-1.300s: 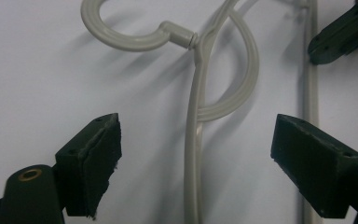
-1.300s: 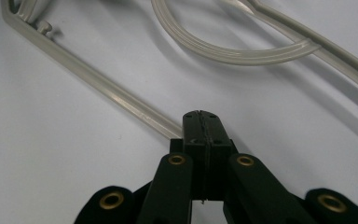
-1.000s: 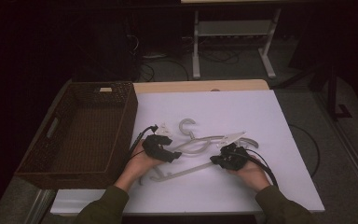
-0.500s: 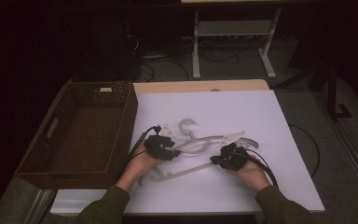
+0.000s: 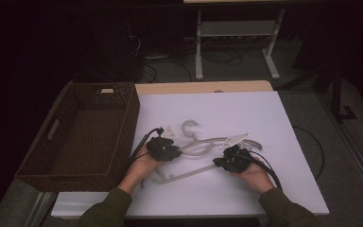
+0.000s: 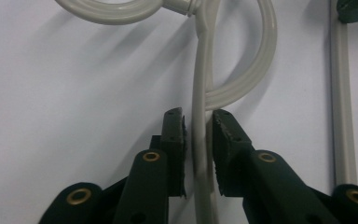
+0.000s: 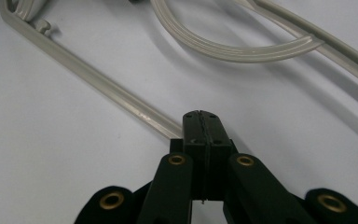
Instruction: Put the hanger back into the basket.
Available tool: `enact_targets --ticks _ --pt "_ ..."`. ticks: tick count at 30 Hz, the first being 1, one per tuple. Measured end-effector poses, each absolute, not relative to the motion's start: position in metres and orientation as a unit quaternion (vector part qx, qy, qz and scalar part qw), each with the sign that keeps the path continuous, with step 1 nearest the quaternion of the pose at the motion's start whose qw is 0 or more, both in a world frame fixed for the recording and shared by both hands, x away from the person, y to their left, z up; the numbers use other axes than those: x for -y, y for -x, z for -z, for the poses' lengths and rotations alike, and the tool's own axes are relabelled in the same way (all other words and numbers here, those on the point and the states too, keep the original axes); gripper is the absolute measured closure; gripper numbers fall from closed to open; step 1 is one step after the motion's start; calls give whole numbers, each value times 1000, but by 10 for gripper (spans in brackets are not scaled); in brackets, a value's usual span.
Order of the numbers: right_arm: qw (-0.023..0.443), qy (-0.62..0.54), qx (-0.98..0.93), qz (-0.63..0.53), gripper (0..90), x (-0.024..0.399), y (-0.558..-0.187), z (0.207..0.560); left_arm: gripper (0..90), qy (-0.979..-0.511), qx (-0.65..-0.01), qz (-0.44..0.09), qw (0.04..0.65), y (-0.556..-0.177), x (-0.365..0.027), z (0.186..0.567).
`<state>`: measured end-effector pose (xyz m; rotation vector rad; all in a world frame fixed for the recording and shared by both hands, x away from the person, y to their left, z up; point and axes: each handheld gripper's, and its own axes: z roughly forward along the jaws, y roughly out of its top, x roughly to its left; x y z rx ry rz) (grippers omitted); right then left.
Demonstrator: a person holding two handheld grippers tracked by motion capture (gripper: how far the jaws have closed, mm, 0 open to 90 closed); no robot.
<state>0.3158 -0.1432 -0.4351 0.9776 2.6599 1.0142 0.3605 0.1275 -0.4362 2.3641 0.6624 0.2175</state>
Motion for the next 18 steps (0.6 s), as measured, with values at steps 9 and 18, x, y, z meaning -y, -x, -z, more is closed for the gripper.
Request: enact_targets --ticks 9,18 --pt "66 -325 -881 -337 898 143 -316 435 820 -903 -255 -77 337 -361 -127 436" --pt "62 -326 -879 -342 897 145 -315 433 827 -901 -258 -70 342 -361 -129 435"
